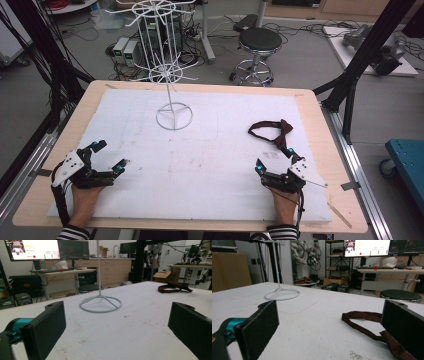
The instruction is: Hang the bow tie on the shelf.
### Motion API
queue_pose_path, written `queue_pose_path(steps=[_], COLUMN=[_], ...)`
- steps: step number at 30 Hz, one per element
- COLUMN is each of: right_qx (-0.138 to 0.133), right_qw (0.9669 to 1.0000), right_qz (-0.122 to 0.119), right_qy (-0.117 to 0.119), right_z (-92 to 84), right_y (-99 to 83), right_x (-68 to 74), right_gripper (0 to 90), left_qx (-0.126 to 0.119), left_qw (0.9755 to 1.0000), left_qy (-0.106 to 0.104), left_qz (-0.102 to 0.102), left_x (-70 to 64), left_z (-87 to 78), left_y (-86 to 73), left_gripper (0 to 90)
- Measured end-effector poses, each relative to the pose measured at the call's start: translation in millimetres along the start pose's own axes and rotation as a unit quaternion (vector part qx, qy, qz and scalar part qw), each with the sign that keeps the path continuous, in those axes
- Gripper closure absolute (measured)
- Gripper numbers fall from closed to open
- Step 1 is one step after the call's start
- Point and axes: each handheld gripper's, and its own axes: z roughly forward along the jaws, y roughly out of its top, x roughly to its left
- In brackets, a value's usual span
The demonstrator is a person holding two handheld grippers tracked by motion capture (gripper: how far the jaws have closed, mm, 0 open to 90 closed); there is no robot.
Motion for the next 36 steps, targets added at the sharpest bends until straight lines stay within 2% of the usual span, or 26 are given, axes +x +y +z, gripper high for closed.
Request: queue_pose_path(steps=[10,15,23,26,30,36], right_qx=[0.000,0.000,0.008,0.025,0.044,0.096], right_qw=[0.9999,0.9999,0.9997,0.9992,0.9981,0.9930], right_qz=[-0.012,-0.007,-0.020,-0.023,-0.033,-0.056], right_qy=[-0.006,-0.008,-0.014,-0.020,-0.028,-0.040], right_z=[0.4,0.1,1.7,2.2,3.9,12.4], right_y=[0.1,0.2,1.5,4.4,18.9,45.6], right_x=[1.7,1.4,4.4,4.4,2.9,-3.6], right_gripper=[1.0,1.0,1.1,1.1,1.1,1.1], left_qx=[0.001,0.000,0.000,0.001,0.001,0.001], left_qw=[1.0000,1.0000,1.0000,1.0000,1.0000,1.0000], left_qy=[0.002,0.002,0.002,0.001,0.003,0.003], left_qz=[0.001,0.001,-0.001,-0.002,-0.003,-0.001], left_x=[-0.5,-0.6,0.0,0.2,0.4,-0.1], left_z=[0.1,0.2,0.2,0.1,0.2,0.2], left_y=[0.0,0.0,0.1,0.2,0.1,0.2], left_gripper=[1.9,1.9,1.9,1.9,1.9,2.0])
